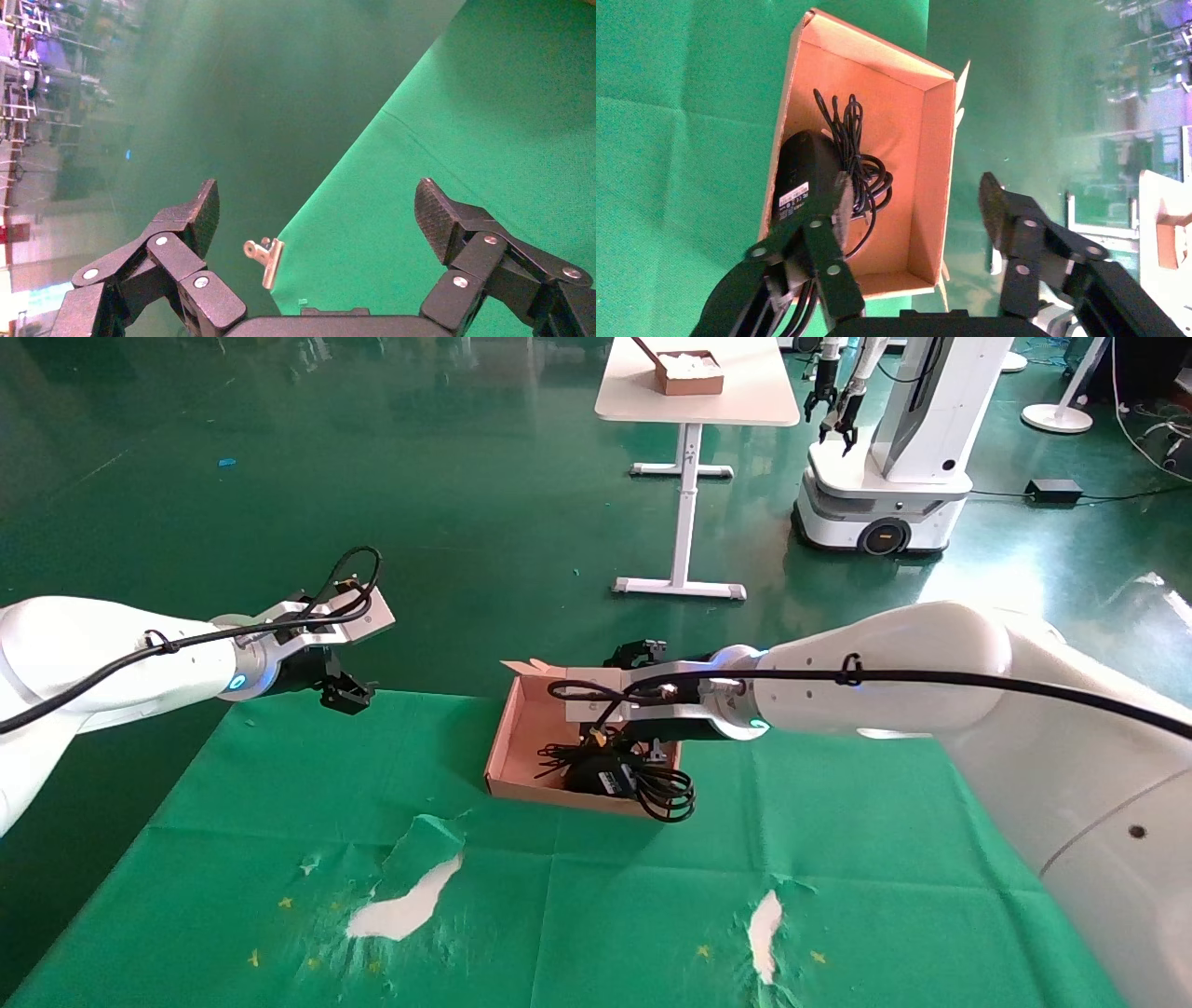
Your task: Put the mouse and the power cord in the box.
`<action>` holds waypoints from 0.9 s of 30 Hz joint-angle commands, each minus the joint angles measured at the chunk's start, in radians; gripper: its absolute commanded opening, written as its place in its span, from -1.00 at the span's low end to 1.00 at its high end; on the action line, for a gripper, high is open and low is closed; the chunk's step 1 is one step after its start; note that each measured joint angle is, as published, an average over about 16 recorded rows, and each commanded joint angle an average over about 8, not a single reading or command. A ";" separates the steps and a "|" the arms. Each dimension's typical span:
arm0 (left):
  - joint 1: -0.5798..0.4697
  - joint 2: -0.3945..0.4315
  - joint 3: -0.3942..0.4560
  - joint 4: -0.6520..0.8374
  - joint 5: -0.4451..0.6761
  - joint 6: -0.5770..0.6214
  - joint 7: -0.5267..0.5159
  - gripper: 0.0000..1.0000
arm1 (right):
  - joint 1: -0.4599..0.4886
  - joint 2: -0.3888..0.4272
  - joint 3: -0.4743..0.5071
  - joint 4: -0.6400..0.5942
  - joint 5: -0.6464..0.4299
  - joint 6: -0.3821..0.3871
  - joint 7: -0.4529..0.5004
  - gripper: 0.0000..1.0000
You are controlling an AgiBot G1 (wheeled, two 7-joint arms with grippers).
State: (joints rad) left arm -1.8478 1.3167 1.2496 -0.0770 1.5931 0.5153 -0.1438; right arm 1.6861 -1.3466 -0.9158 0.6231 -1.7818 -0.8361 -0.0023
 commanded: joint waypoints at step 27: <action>0.016 -0.018 -0.013 -0.035 -0.011 0.018 -0.014 1.00 | -0.276 0.331 0.287 0.298 0.474 -0.297 0.085 1.00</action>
State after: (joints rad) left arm -1.8190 1.2869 1.2206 -0.1313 1.5672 0.5496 -0.1578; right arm 1.4105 -1.0153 -0.6287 0.9213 -1.3082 -1.1336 0.0831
